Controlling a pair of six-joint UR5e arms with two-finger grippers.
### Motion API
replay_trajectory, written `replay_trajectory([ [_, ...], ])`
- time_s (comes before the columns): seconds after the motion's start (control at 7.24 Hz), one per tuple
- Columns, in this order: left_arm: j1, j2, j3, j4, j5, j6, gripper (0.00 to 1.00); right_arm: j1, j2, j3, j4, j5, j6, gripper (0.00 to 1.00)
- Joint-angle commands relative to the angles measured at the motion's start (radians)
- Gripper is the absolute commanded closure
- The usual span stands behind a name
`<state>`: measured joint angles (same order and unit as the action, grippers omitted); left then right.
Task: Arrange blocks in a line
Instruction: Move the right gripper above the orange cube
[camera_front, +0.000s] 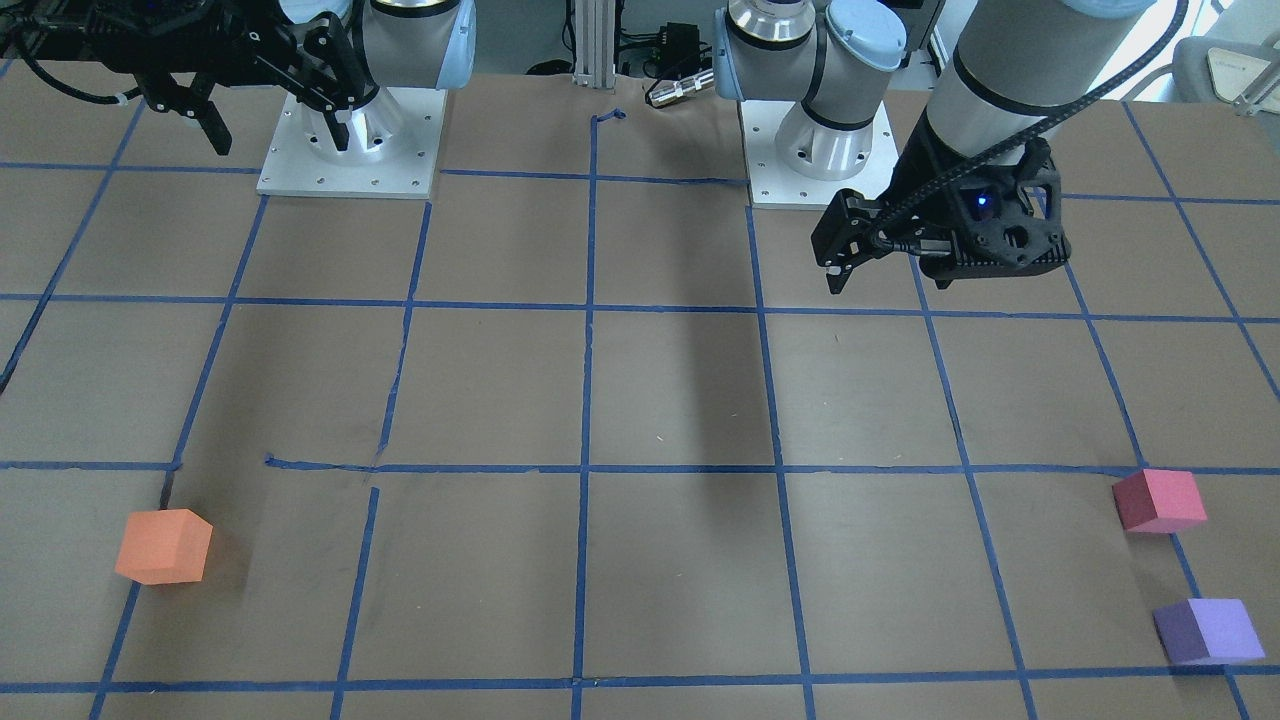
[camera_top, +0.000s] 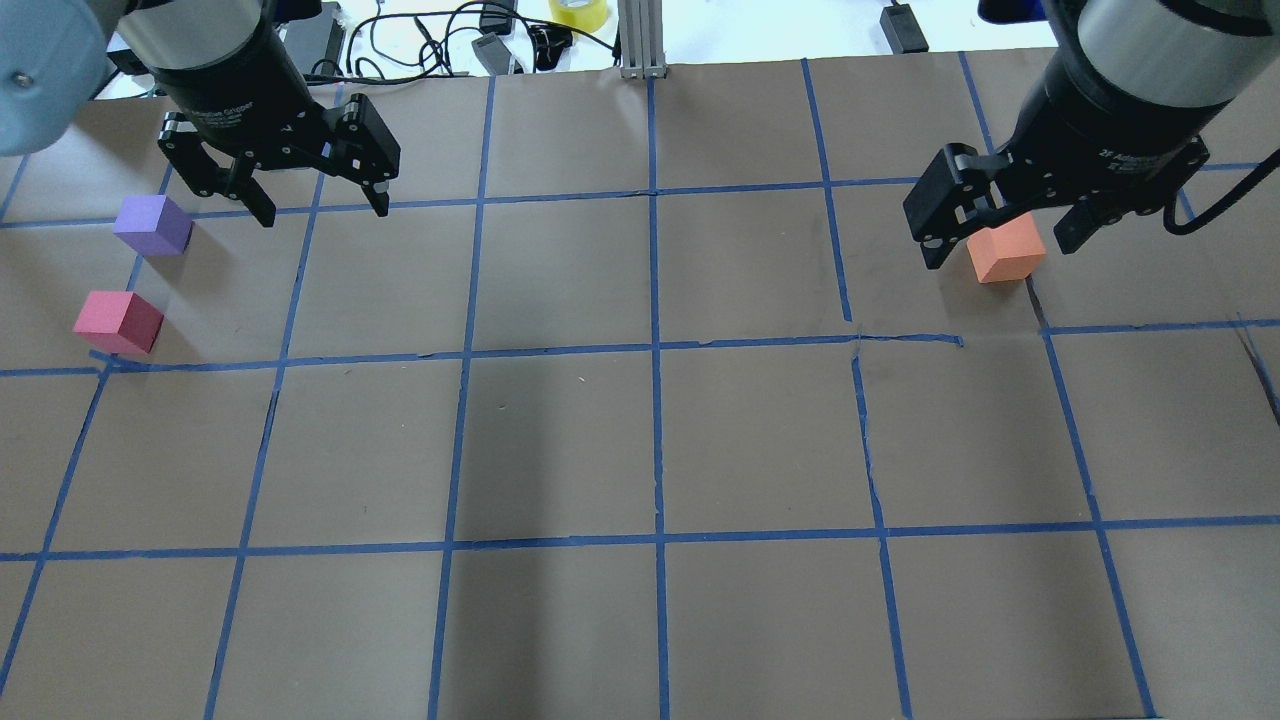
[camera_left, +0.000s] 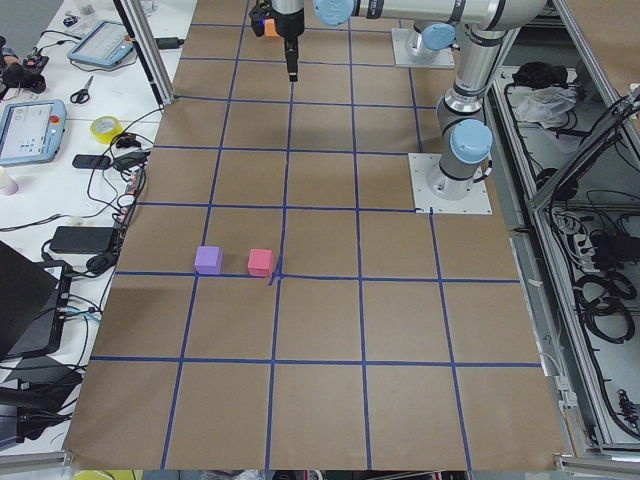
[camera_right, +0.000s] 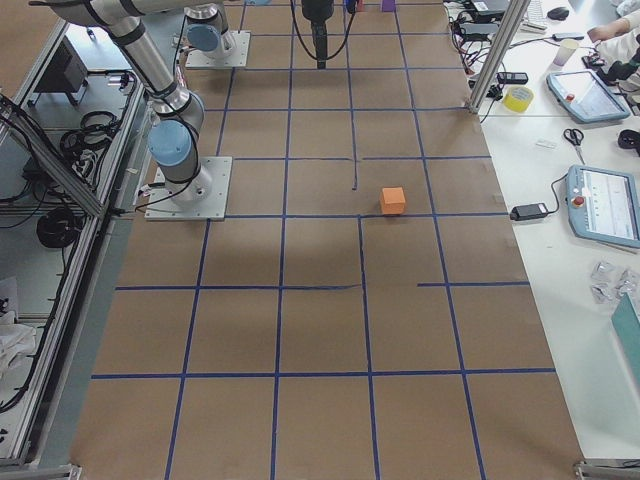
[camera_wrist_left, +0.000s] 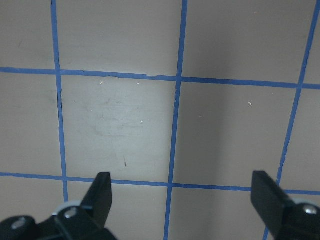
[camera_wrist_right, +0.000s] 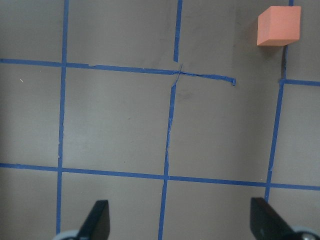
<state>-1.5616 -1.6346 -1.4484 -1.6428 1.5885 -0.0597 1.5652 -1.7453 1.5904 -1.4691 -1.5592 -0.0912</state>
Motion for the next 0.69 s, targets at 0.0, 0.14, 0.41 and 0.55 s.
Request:
replay_trajectory([
  [0.0, -0.002, 0.044, 0.002, -0.064, -0.002, 0.003, 0.0, 0.001, 0.001, 0.002, 0.0, 0.001, -0.01, 0.0],
  [0.14, -0.002, 0.053, 0.009, -0.065, -0.005, 0.009, 0.0, 0.001, 0.003, 0.002, -0.002, -0.004, -0.013, 0.0],
  [0.41, 0.003, 0.068, 0.01, -0.065, -0.01, 0.029, 0.0, 0.001, 0.004, 0.002, -0.005, -0.001, -0.01, 0.0],
  [0.55, 0.003, 0.068, 0.011, -0.058, -0.016, 0.029, 0.0, 0.001, 0.007, 0.002, -0.008, -0.001, -0.015, 0.0],
])
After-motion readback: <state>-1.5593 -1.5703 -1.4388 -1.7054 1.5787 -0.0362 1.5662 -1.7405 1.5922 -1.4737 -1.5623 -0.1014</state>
